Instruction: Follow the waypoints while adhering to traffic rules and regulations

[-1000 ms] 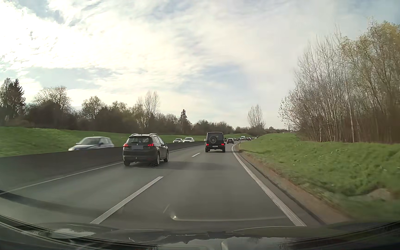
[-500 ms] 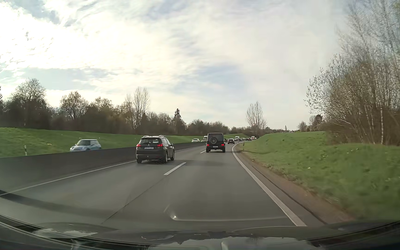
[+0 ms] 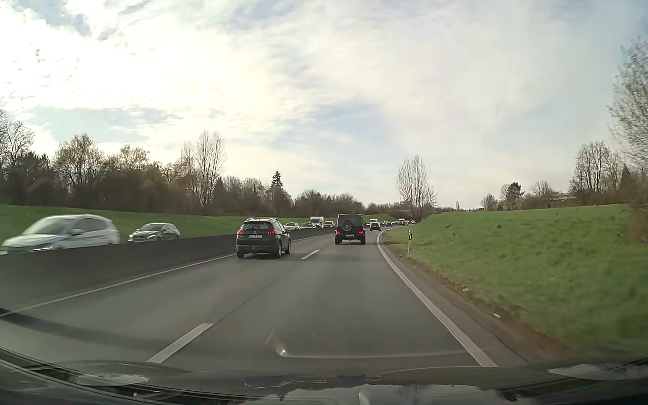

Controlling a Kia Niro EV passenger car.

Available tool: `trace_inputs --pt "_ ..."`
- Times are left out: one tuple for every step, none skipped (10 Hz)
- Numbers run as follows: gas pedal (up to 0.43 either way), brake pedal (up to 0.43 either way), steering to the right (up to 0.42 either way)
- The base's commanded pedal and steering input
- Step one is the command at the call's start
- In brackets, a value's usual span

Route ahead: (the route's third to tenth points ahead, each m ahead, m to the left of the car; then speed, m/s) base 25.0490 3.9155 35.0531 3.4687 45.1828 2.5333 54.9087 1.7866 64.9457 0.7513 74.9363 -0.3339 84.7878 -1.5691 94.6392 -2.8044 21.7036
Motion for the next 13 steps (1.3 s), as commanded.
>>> trace_inputs --pt "0.319 0.0 0.006" --pt "0.319 0.0 0.006" --pt "0.319 0.0 0.006" --pt "0.319 0.0 0.006" --pt "0.319 0.0 0.006" --pt "0.319 0.0 0.006" --pt "0.319 0.0 0.006" --pt "0.319 0.0 0.006" --pt "0.319 0.0 0.006" --pt "0.319 0.0 0.006" --pt "0.319 0.0 0.006" --pt "0.319 0.0 0.006" --pt "0.319 0.0 0.006"
